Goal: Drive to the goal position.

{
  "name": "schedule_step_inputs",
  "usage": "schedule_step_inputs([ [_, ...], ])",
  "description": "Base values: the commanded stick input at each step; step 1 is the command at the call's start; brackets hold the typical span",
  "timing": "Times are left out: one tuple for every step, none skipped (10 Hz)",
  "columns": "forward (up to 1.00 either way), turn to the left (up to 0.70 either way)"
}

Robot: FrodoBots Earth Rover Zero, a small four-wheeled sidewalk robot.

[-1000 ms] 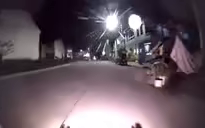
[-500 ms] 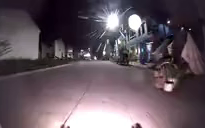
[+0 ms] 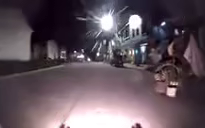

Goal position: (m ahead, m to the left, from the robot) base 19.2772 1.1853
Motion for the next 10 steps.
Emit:
schedule_step_inputs([
  [0.70,0.00],
  [0.70,0.00],
  [0.70,0.00],
  [0.70,0.00],
  [0.70,0.00],
  [0.70,0.00],
  [0.70,0.00],
  [0.70,0.00],
  [0.70,0.00],
  [0.70,0.00],
])
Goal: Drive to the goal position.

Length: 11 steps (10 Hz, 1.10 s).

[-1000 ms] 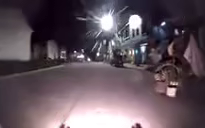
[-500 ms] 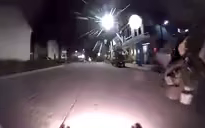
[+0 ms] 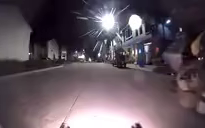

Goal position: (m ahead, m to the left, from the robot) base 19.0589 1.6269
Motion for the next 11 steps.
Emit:
schedule_step_inputs([
  [0.70,0.00],
  [0.70,0.00],
  [0.70,0.00],
  [0.70,0.00],
  [0.70,0.00],
  [0.70,0.00],
  [0.70,0.00],
  [0.70,0.00],
  [0.70,0.00],
  [0.70,0.00],
  [0.70,0.00],
])
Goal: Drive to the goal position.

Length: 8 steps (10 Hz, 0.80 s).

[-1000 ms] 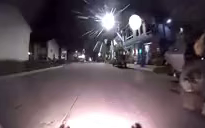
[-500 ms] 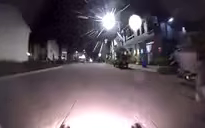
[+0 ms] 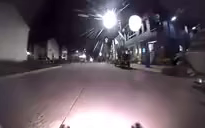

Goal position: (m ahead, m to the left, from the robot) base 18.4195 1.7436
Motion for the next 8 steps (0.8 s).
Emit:
schedule_step_inputs([
  [0.70,0.00],
  [0.70,0.00],
  [0.70,0.00],
  [0.70,0.00],
  [0.70,0.00],
  [0.70,0.00],
  [0.70,0.00],
  [0.70,0.00],
])
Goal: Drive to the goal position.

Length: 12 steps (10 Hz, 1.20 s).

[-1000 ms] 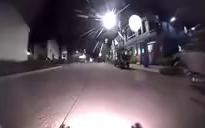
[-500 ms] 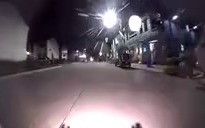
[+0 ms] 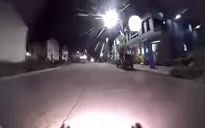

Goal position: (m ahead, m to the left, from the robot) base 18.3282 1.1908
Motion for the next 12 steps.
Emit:
schedule_step_inputs([
  [0.70,0.00],
  [0.70,0.00],
  [0.70,0.00],
  [0.70,0.00],
  [0.70,0.00],
  [0.70,0.00],
  [0.70,0.00],
  [0.70,0.00],
  [0.70,0.00],
  [0.70,0.00],
  [0.70,0.00],
  [0.70,0.00],
])
